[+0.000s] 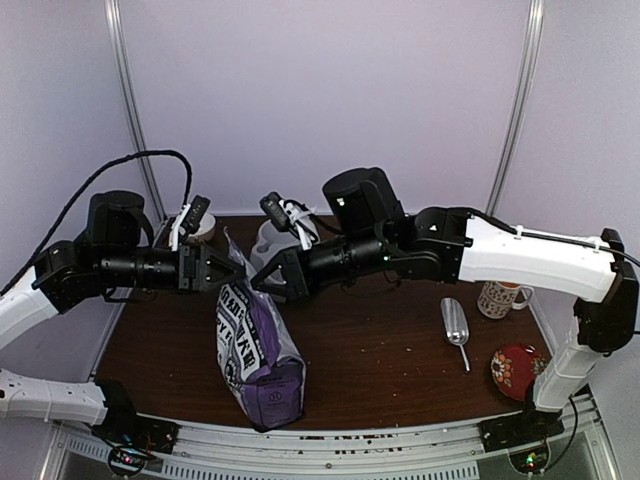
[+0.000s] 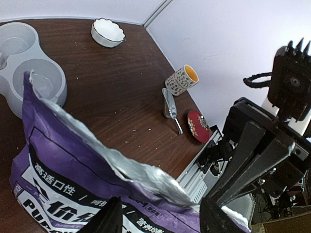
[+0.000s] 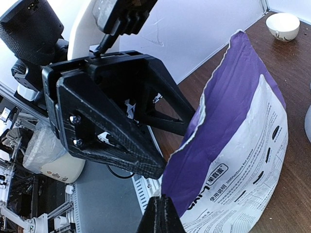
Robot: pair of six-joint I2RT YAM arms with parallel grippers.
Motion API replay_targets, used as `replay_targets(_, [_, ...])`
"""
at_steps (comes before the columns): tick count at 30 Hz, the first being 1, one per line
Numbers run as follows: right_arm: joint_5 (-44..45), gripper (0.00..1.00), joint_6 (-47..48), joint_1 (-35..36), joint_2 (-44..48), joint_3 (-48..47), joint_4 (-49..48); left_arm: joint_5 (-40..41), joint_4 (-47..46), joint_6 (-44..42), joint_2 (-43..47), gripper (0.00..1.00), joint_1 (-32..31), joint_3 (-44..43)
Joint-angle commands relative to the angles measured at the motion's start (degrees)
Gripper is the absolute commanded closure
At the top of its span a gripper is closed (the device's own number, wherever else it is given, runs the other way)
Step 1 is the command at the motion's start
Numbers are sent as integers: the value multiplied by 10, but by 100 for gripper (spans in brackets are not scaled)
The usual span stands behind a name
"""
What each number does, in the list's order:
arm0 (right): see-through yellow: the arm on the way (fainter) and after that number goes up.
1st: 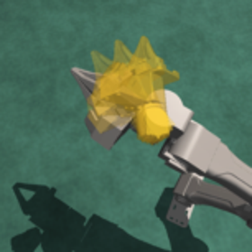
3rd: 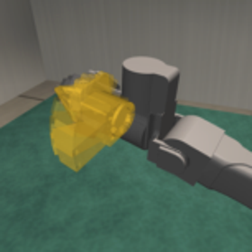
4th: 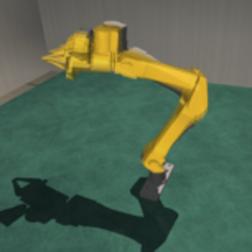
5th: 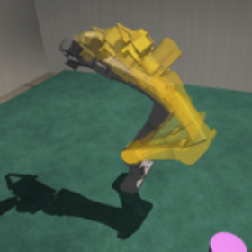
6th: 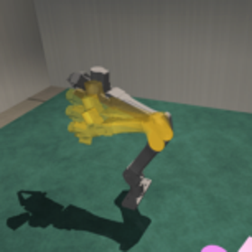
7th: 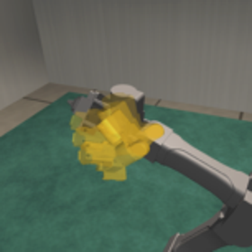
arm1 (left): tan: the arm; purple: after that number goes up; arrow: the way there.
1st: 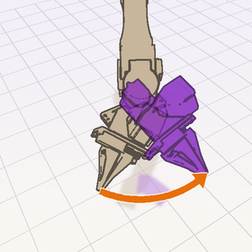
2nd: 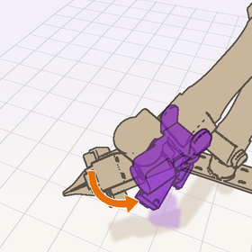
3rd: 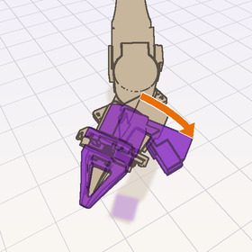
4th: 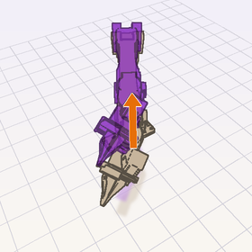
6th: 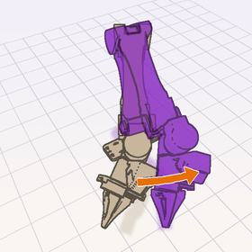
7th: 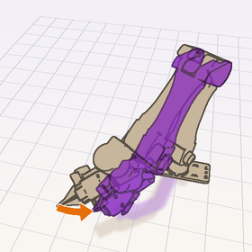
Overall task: Serve the pet food
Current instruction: Open the seal at the corner of the board.
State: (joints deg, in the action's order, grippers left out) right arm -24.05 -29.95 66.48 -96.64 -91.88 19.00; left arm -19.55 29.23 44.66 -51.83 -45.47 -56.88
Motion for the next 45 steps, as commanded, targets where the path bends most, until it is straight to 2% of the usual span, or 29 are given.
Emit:
replay_targets(1, [-9, 100, 5, -2, 1, 15, 6, -13, -41, -10, -11, 41, -5, 1])
replay_targets(11, [-13, 100, 6, -2, 1, 28, -3, -15, -52, -13, -31, 38, -10, 4])
replay_targets(20, [-17, 100, 3, -6, 3, 43, -14, -20, -62, -14, -51, 43, -11, -1])
replay_targets(23, [-17, 100, 2, -6, 4, 44, -16, -21, -62, -14, -52, 51, -11, -1])
replay_targets(27, [-8, 100, 2, -6, 4, 46, -12, -20, -62, -11, -44, 55, -11, 2])
replay_targets(36, [9, 100, -9, -17, 19, 64, -12, -17, -53, -13, -20, 47, -11, 2])
replay_targets(45, [10, 100, -14, -19, 22, 63, -15, -35, -53, -21, -25, 47, -17, 1])
